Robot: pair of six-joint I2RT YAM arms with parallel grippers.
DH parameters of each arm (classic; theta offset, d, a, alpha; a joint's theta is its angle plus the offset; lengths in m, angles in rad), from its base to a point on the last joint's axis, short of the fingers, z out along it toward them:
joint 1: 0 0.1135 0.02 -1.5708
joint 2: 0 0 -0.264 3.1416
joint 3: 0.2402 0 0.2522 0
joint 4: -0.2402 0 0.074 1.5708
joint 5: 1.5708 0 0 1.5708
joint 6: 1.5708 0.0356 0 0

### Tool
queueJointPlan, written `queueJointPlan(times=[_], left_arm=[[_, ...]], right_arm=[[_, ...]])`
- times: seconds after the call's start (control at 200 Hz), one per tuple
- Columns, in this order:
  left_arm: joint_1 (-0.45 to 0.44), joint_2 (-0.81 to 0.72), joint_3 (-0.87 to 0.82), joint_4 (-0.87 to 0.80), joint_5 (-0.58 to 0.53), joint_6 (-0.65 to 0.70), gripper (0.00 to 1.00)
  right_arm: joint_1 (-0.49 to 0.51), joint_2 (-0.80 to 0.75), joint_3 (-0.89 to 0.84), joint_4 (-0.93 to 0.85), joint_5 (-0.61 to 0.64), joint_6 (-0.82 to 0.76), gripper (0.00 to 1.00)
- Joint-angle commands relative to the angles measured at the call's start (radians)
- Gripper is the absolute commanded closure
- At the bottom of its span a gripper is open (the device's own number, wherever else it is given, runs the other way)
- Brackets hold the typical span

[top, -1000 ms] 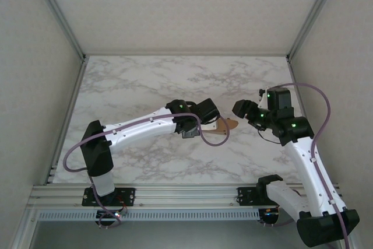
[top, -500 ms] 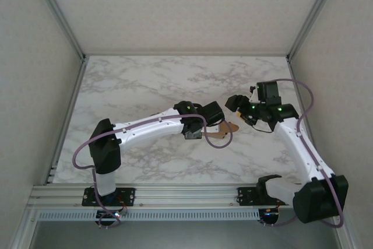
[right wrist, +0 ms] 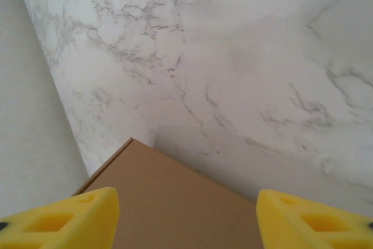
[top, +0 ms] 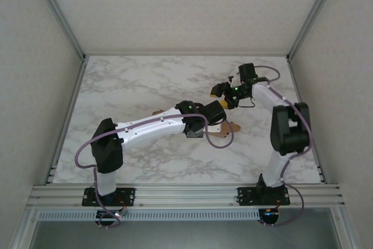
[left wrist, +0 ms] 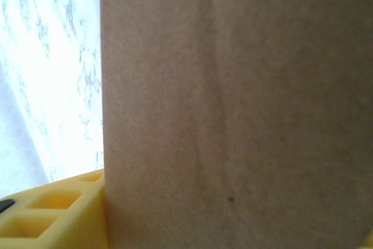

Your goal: Fold the paper box

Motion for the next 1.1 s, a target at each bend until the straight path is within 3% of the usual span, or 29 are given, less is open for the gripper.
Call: queueJointPlan(times=[0.0,0.32,0.506,0.731,0.901,1.092], left_arm=[[0.002,0.003,0.034,-0.01,-0.024,0.017,0.42],[0.009,0.004,0.03,0.019,-0.034,0.037,0.39],[0.029,-0.006,-0.006,0.068,-0.064,0.045,0.3],[0.052,-0.022,-0.065,0.133,-0.052,0.049,0.28],[0.054,-0.063,-0.143,0.218,-0.088,0.046,0.27],[0.044,-0.117,-0.277,0.319,-0.126,0.01,0.31]], right_arm=[[0.024,0.089,0.091,-0.129,-0.154,-0.149,0.42],[0.137,0.25,0.145,-0.25,-0.219,-0.312,0.6],[0.178,0.279,0.169,-0.285,-0.233,-0.347,0.61],[0.181,0.279,0.172,-0.29,-0.223,-0.349,0.6],[0.166,0.188,0.161,-0.268,-0.072,-0.312,0.52],[0.12,0.003,0.137,-0.234,0.1,-0.237,0.48]])
